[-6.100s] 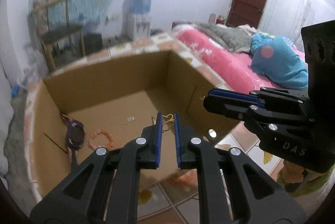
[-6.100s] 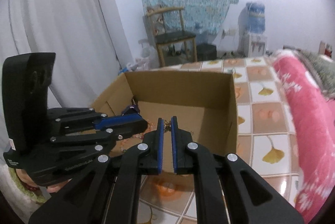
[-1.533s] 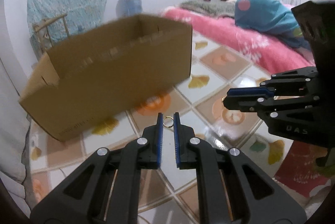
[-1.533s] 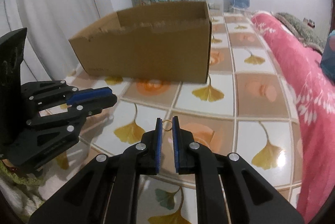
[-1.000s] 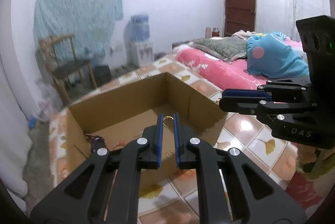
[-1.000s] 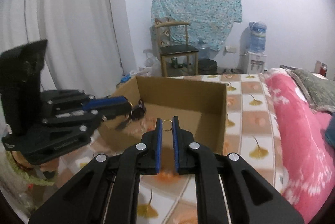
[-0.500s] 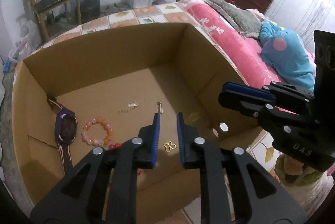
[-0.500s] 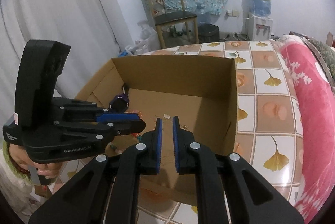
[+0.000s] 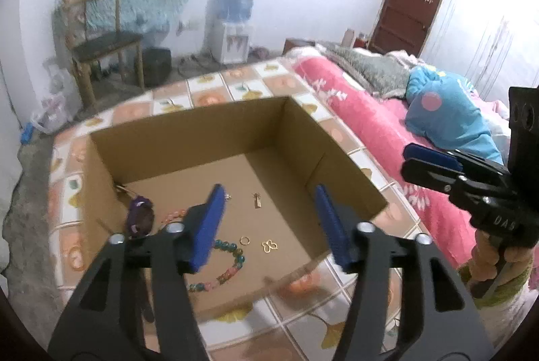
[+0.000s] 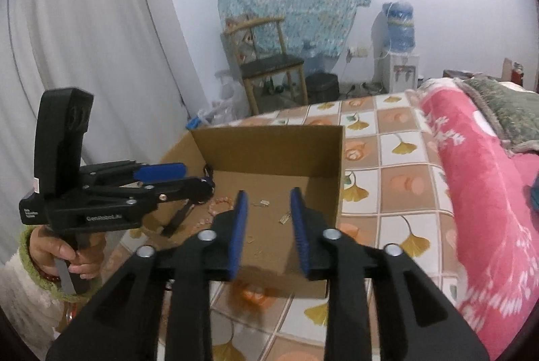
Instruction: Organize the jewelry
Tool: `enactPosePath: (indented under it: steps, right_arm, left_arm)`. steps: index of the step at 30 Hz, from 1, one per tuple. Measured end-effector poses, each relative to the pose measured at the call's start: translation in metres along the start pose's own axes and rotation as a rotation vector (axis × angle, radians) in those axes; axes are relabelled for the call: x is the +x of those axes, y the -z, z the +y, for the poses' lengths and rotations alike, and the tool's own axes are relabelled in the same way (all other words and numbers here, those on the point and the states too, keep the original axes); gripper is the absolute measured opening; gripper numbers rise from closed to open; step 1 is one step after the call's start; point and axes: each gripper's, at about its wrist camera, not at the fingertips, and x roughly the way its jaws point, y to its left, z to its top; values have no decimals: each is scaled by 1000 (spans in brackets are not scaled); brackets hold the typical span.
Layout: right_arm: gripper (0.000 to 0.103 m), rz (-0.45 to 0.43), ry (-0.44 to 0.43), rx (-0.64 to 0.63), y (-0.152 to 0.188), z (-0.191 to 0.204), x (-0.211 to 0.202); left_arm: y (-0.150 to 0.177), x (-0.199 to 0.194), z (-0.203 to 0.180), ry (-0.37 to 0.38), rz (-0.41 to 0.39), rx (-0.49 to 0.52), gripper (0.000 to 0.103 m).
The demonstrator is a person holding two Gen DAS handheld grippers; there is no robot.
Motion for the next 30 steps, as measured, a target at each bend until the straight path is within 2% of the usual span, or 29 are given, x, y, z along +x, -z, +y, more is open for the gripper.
enactPosePath:
  steps: [5, 7, 9, 11, 13, 15, 18, 20, 23, 24, 27, 30]
  right_arm:
    - [52, -43, 6, 40, 29, 10, -42]
    - [60, -37, 13, 55, 45, 14, -50]
    - [64, 11, 11, 90, 69, 17, -49]
    - [65, 77, 21, 135, 89, 17, -40]
    - [65, 150, 49, 166, 105, 20, -25]
    - [65, 194, 90, 161, 112, 26, -15]
    - [66, 206, 125, 108, 108, 41, -7]
    - [75, 174, 141, 72, 101, 50, -8]
    - [78, 134, 176, 43, 90, 55, -12]
    - [78, 121, 183, 46, 87, 53, -12]
    - [78, 68, 161, 77, 75, 40, -12]
    - [78, 30, 193, 122, 54, 13, -1]
  left_arm:
    - [25, -48, -10, -18, -76, -8, 83]
    - [42, -66, -13, -48, -107, -28, 88]
    - [59, -76, -15, -86, -121, -44, 94]
    - [77, -82, -14, -136, -120, -61, 95]
    - [94, -80, -14, -196, -98, -79, 95]
    - [105, -76, -12, -217, -68, -108, 95]
    - [115, -67, -9, -271, -11, -146, 95]
    - [118, -65, -9, -313, -5, -141, 95]
    - [118, -65, -6, -381, -16, -122, 95]
    - [117, -65, -5, -390, -22, -116, 95]
    - [114, -67, 7, -339, -52, -102, 95]
    - [105, -66, 33, -388, -91, -156, 95]
